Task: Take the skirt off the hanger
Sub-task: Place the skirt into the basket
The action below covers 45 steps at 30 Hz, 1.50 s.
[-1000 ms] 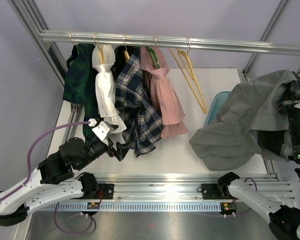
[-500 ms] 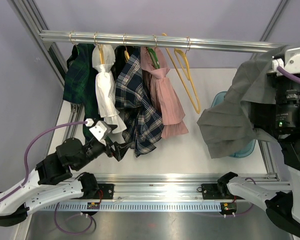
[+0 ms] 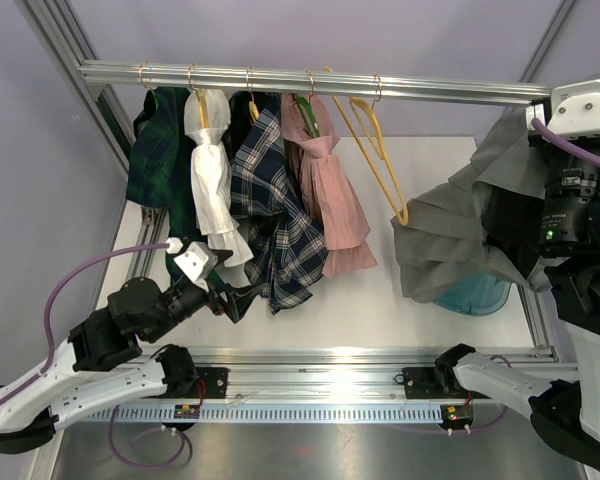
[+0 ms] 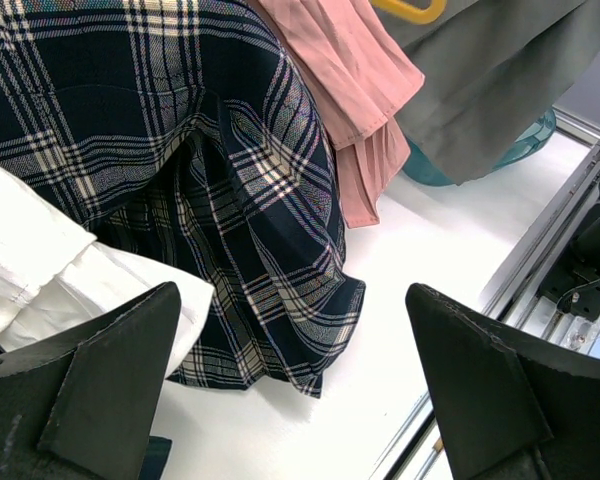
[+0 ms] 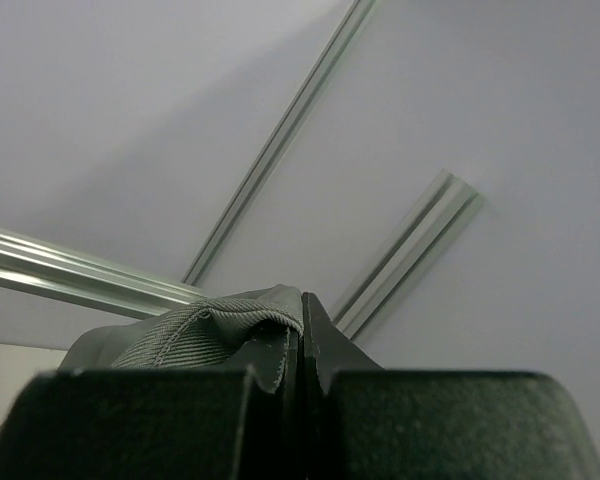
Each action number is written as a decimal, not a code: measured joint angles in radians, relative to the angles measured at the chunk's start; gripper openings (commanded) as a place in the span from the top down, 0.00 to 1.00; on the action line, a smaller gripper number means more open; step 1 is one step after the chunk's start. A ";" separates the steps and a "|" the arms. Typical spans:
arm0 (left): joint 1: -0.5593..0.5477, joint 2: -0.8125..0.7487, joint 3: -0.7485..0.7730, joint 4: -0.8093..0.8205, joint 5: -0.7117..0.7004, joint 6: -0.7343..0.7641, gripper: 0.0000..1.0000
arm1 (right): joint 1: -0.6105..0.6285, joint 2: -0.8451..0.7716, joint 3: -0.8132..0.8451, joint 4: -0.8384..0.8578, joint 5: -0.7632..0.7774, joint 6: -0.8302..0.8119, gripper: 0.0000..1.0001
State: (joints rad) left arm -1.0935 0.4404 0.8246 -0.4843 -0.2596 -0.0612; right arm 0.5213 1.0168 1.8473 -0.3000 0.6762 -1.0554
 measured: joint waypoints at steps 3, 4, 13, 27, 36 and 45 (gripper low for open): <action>0.000 -0.001 0.000 0.000 0.003 -0.002 0.01 | -0.004 -0.019 -0.037 0.002 0.020 0.000 1.00; 0.000 -0.002 0.000 0.000 0.005 -0.004 0.01 | -0.012 -0.027 -0.056 0.000 0.023 0.001 1.00; 0.000 -0.025 -0.001 0.006 0.027 -0.026 0.01 | -0.436 0.039 -0.132 -0.147 -0.125 0.165 1.00; 0.000 -0.066 -0.029 0.006 0.030 -0.047 0.01 | -0.787 0.282 0.016 -0.188 -0.393 0.315 1.00; 0.000 -0.066 -0.034 0.006 0.023 -0.048 0.01 | -0.817 0.306 0.155 -0.180 -0.462 0.352 1.00; 0.000 -0.066 -0.034 0.000 0.019 -0.041 0.01 | -0.845 0.364 0.362 -0.277 -0.542 0.425 1.00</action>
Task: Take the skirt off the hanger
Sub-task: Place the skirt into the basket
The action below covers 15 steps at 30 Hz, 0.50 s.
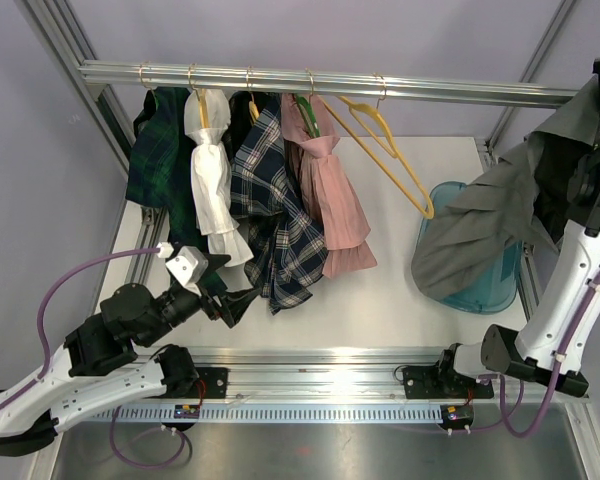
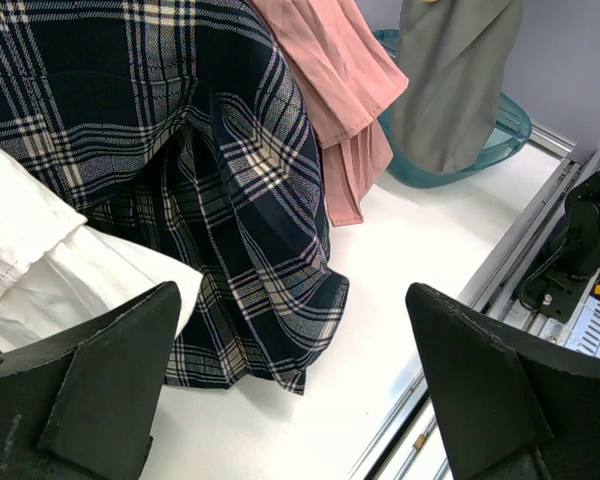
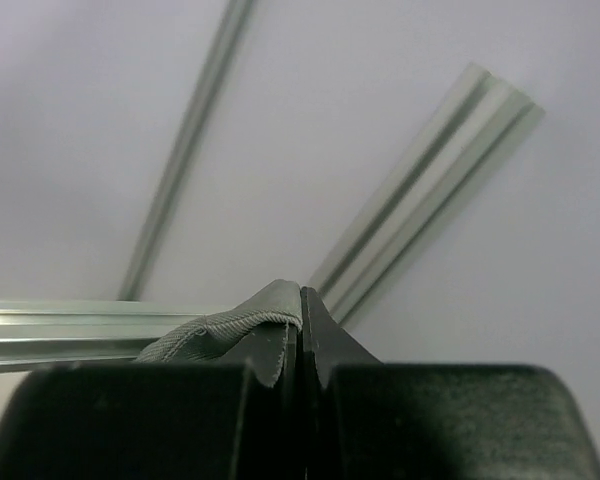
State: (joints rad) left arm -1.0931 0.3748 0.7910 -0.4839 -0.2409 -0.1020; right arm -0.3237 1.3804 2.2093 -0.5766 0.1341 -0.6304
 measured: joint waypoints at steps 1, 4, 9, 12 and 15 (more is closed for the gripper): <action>0.000 0.000 0.000 -0.001 -0.001 0.000 0.01 | 0.000 -0.002 0.017 -0.020 -0.031 0.018 1.00; 0.000 0.000 0.000 -0.001 -0.003 0.000 0.01 | 0.000 -0.024 0.031 -0.061 -0.093 0.061 1.00; 0.000 -0.001 0.000 -0.001 -0.004 -0.001 0.01 | 0.000 0.000 0.130 -0.108 -0.094 0.100 1.00; 0.000 -0.001 0.000 -0.001 -0.004 -0.001 0.01 | 0.000 0.023 0.185 -0.109 -0.092 0.114 1.00; 0.000 -0.001 0.000 -0.001 -0.005 -0.001 0.01 | 0.000 0.026 0.200 -0.109 -0.084 0.121 1.00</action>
State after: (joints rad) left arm -1.0931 0.3737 0.7910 -0.4850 -0.2455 -0.1032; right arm -0.3237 1.4063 2.4096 -0.6853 0.0498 -0.5098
